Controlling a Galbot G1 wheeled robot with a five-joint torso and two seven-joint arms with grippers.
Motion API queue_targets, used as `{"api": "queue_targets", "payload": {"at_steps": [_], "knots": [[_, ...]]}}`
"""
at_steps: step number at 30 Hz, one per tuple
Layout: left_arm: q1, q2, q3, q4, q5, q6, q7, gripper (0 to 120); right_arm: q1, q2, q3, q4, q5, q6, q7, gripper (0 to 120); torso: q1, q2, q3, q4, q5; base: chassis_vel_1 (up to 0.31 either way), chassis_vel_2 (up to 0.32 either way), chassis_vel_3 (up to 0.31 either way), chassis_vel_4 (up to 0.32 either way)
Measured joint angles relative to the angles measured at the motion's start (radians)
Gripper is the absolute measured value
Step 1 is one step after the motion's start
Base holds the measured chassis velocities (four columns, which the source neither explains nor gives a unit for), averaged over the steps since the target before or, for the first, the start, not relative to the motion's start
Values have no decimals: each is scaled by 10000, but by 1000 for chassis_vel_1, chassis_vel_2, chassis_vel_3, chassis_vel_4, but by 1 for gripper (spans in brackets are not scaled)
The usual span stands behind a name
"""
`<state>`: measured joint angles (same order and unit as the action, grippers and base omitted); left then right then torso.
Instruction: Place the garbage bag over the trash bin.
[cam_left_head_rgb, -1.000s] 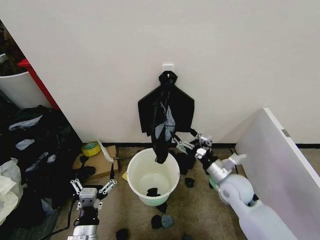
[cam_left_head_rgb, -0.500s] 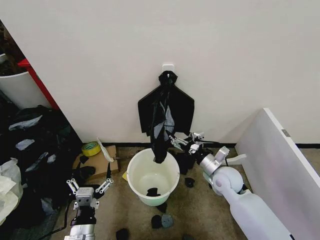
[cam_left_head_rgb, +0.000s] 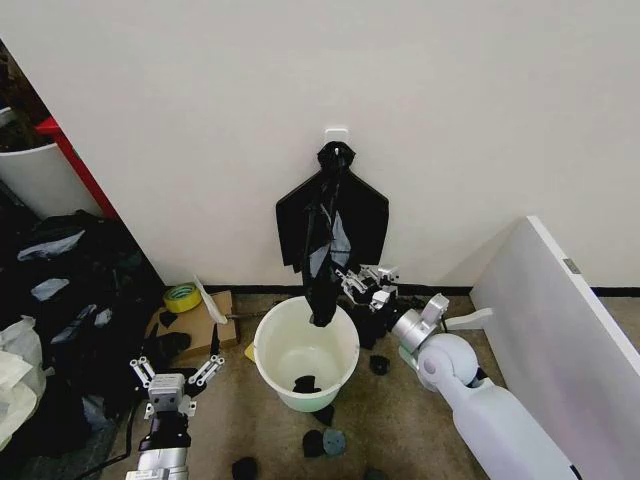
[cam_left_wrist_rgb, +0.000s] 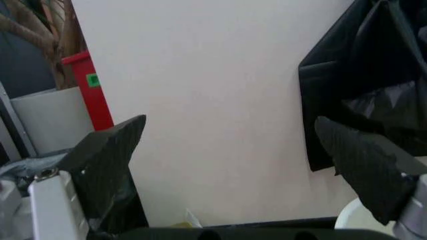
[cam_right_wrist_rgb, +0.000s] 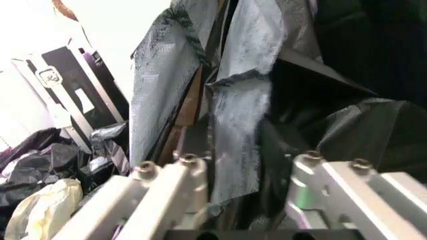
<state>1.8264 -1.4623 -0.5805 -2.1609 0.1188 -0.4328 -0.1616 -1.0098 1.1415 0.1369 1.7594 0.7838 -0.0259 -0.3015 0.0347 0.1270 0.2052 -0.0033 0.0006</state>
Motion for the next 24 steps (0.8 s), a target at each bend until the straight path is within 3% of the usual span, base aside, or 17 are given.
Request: {"api": "queue_targets", "payload": {"at_steps": [3,6,18,24], "knots": [[6,53,0,0,4,-4,0,100,-17,1,-12,71,-23,13,10,4,0,2,0,0,0,0,0,0,0],[0,72,1,0,4,-5,1,100,-41,1,-18,135,-38,21,17,0,0,2,0,0,0,0,0,0,0],[-202,529,42,-58,-186,20,105,100,-677,-124,242,1316,-301,63,188,0,0,2,-1,0,0,0,0,0,0],[-513,1116,194,-121,-486,-91,668,100,-1285,-207,487,1966,-865,184,283,0,0,2,0,-1,0,0,0,0,0]]}}
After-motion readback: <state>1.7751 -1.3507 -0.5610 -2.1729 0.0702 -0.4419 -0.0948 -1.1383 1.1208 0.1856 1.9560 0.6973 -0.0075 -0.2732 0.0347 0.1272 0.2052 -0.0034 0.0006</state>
